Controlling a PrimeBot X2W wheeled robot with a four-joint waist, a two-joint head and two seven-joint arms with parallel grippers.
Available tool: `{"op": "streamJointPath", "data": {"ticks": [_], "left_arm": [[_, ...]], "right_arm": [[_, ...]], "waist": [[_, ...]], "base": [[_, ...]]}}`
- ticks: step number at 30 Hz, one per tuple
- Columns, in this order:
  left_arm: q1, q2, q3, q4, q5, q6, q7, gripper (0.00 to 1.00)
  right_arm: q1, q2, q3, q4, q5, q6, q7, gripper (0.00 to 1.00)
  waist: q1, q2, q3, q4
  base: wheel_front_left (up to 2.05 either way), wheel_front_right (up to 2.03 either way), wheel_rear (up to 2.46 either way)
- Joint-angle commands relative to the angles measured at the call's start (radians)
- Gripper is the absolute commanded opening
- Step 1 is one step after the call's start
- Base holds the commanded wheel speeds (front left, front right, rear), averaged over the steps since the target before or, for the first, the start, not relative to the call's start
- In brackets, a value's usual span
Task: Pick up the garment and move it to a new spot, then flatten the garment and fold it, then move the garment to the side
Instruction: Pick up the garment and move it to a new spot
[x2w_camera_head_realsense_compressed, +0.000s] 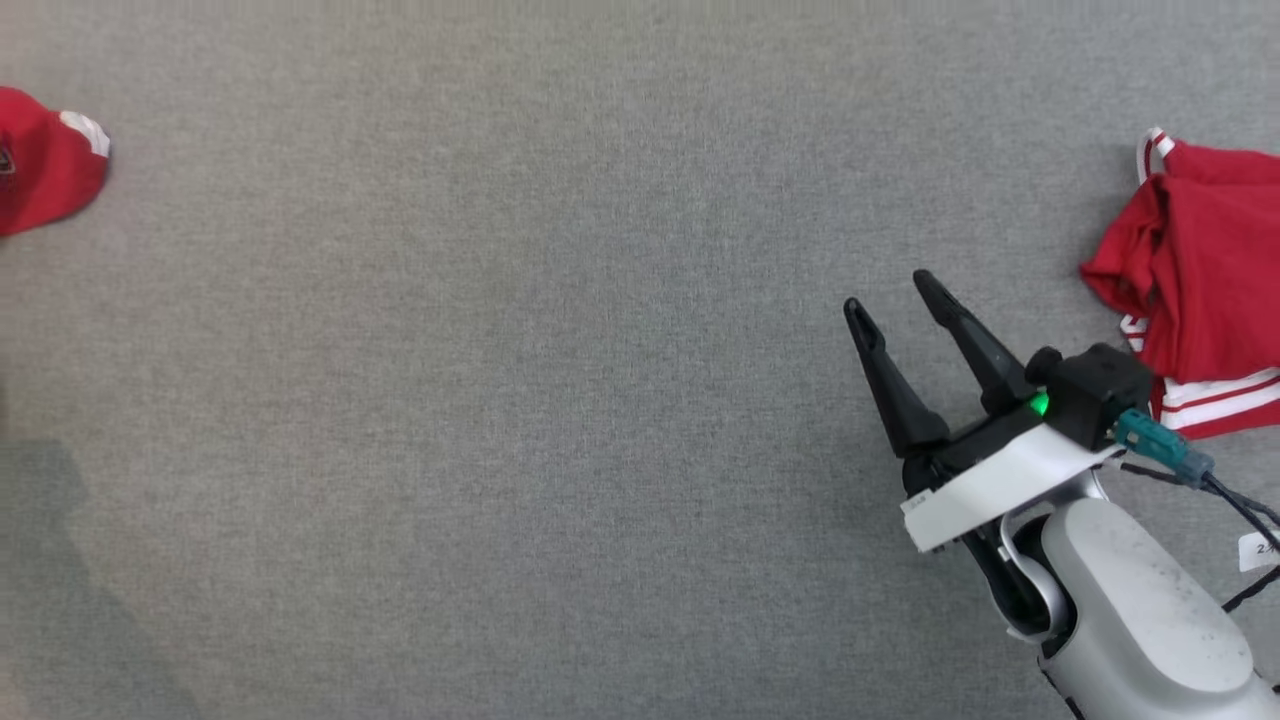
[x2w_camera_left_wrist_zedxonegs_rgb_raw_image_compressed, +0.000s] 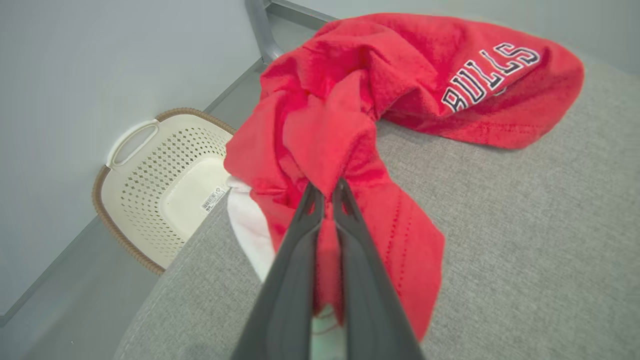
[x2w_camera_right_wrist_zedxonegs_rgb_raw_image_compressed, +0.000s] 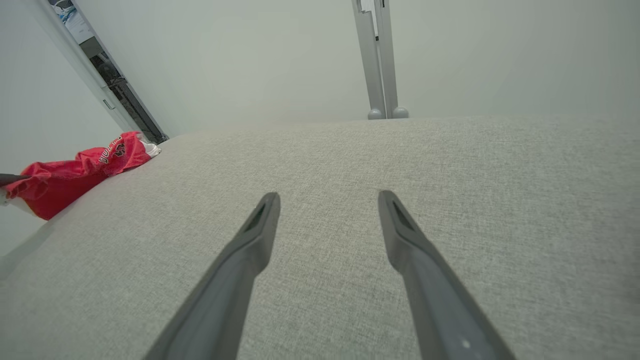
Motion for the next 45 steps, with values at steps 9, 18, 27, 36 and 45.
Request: {"op": "streamJointPath", "data": {"ticks": [9,18,27,36,45], "left_arm": [[0.012,0.019,-0.201,-0.175,0.029,-0.004,-0.021,0.00],[0.063,0.000,-0.374,-0.496,-0.005,-0.004,0.035,0.00],[0.194,-0.075,-0.429,-0.957,-0.107,0.023,0.228,0.00],[0.410,-0.198,-0.524,-1.236,-0.137,0.098,0.262,0.00],[0.576,-0.331,-0.636,-0.989,-0.106,0.083,0.067,0.00]], "right_arm": [[0.101,0.041,-0.010,0.026,0.019,-0.001,-0.003,1.00],[0.161,0.061,-0.059,-0.001,-0.002,-0.001,-0.002,1.00],[0.205,0.052,-0.118,-0.022,-0.017,-0.001,-0.003,1.00],[0.207,0.049,-0.137,-0.035,-0.021,-0.001,-0.002,1.00],[0.193,0.048,-0.117,-0.011,-0.004,-0.001,-0.003,1.00]], "waist": [[-0.0001,0.0000,-0.234,-0.014],[-0.0001,0.0000,-0.324,-0.069],[-0.0001,0.0000,-0.351,-0.132],[-0.0001,0.0000,-0.324,-0.178],[-0.0001,0.0000,-0.298,-0.185]], "base": [[0.00,0.00,0.00],[0.00,0.00,0.00],[0.00,0.00,0.00],[0.00,0.00,0.00],[0.00,0.00,0.00]]}}
